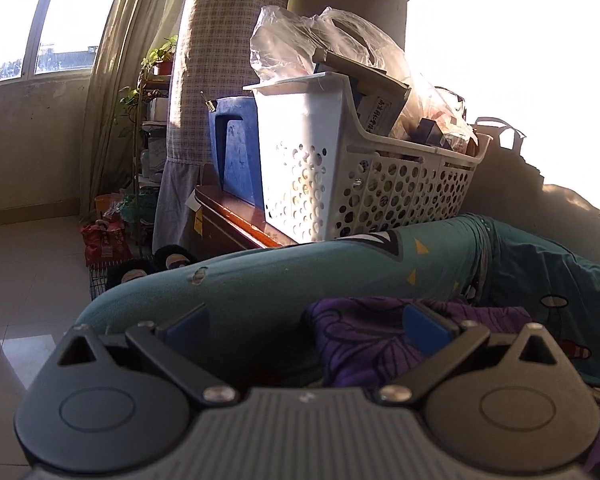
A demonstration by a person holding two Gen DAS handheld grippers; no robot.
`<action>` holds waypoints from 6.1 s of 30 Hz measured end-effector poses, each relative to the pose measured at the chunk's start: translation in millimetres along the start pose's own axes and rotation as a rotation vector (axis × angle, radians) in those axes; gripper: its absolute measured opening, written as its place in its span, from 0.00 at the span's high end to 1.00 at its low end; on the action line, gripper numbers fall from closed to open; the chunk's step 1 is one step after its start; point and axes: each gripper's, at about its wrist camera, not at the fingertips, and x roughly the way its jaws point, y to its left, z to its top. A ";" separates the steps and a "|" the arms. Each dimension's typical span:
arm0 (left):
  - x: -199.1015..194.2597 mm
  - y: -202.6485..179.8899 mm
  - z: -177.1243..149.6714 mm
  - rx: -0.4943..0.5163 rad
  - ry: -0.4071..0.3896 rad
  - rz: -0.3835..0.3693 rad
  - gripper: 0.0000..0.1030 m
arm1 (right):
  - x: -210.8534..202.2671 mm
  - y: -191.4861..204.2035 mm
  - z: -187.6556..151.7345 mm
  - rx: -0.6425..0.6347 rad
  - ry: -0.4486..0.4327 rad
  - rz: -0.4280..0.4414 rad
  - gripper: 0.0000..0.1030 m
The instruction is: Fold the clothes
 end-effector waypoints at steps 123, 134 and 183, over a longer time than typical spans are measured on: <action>-291.5 -93.1 -174.8 0.189 0.477 -0.010 0.00 | -193.3 -59.3 -58.5 -0.146 0.518 -0.234 0.00; -288.0 -90.7 -174.1 0.178 0.483 -0.007 0.00 | -191.9 -54.8 -59.6 -0.163 0.524 -0.229 0.00; -285.8 -89.2 -173.6 0.170 0.480 0.005 0.00 | -189.2 -50.5 -60.0 -0.167 0.528 -0.219 0.00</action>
